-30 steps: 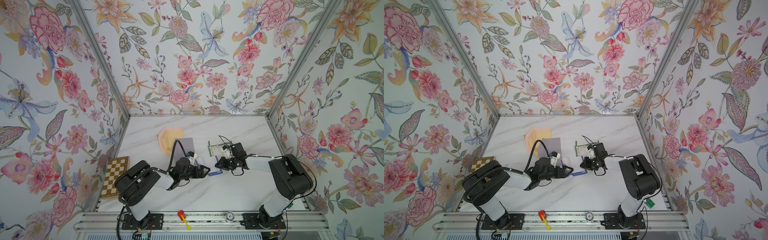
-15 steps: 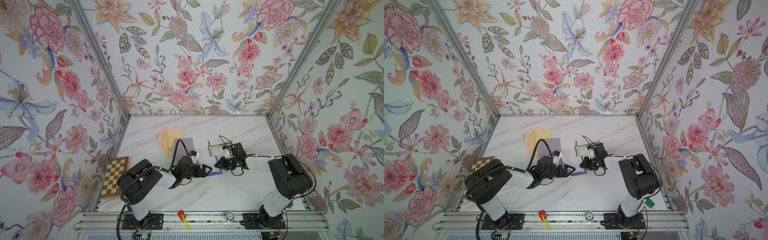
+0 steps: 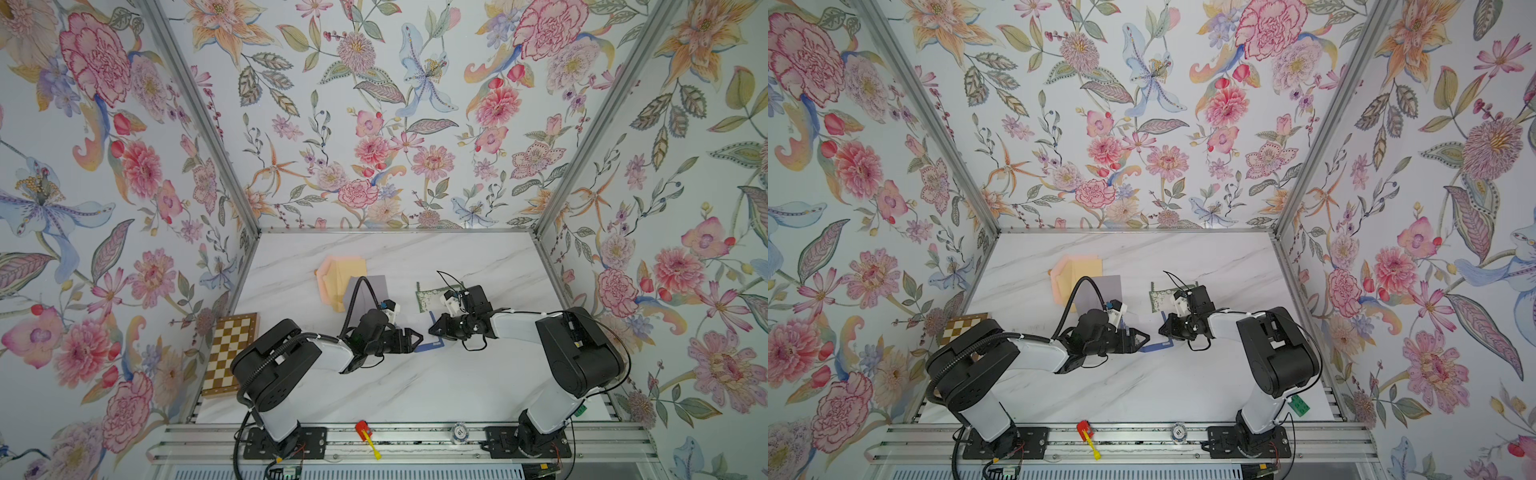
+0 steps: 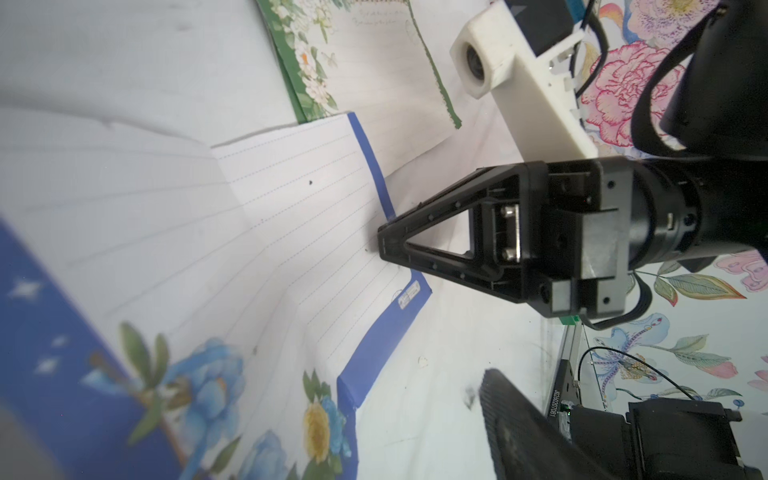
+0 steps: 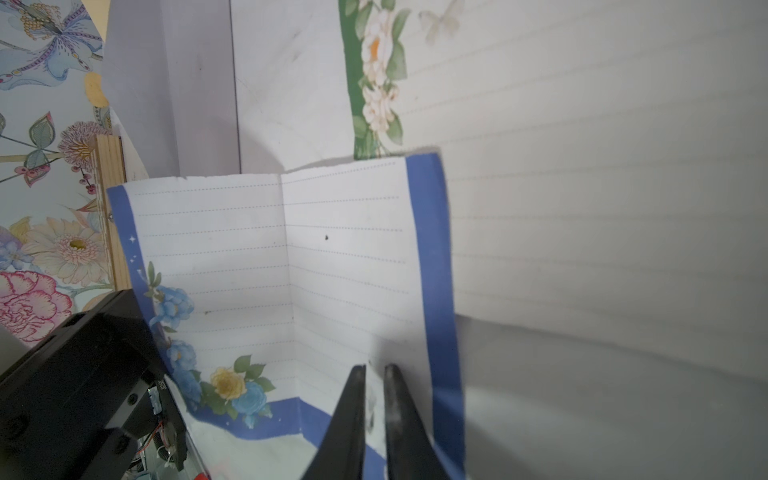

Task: Fold the letter paper in half and place it into the envelope
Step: Fold the letter paper at the center of the board.

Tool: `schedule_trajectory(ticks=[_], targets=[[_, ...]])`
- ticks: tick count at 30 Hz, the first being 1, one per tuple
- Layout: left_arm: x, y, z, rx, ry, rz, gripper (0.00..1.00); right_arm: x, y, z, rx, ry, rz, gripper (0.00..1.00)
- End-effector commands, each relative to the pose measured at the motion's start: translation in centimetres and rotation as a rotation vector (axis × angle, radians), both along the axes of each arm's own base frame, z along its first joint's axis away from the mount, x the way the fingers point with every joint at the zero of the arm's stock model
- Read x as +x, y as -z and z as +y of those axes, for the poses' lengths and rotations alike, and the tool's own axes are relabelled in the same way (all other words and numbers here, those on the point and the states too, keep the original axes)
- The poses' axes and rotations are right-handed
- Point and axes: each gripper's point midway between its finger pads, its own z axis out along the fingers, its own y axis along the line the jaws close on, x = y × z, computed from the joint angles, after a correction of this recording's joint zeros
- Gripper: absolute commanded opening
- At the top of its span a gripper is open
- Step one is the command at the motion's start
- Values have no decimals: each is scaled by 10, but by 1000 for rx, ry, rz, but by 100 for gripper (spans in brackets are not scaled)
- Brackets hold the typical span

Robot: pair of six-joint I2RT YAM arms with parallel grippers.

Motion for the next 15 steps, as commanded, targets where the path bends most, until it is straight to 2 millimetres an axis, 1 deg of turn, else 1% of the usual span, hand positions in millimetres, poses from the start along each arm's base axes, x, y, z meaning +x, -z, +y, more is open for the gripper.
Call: schedule_trajectory(ticks=[1, 4, 8, 10, 15], targets=[[-7, 13, 14, 93, -19, 10, 70, -69, 73, -47, -264, 40, 299, 15], [-8, 14, 18, 101, -34, 18, 63, -69, 74, -47, -263, 43, 301, 15], [-9, 14, 22, 114, -41, 25, 59, -70, 74, -48, -266, 47, 307, 15], [-11, 14, 23, 117, -43, 30, 55, -71, 75, -48, -266, 48, 309, 15], [-11, 10, 33, 136, -72, 19, 52, -71, 75, -49, -265, 53, 310, 15]])
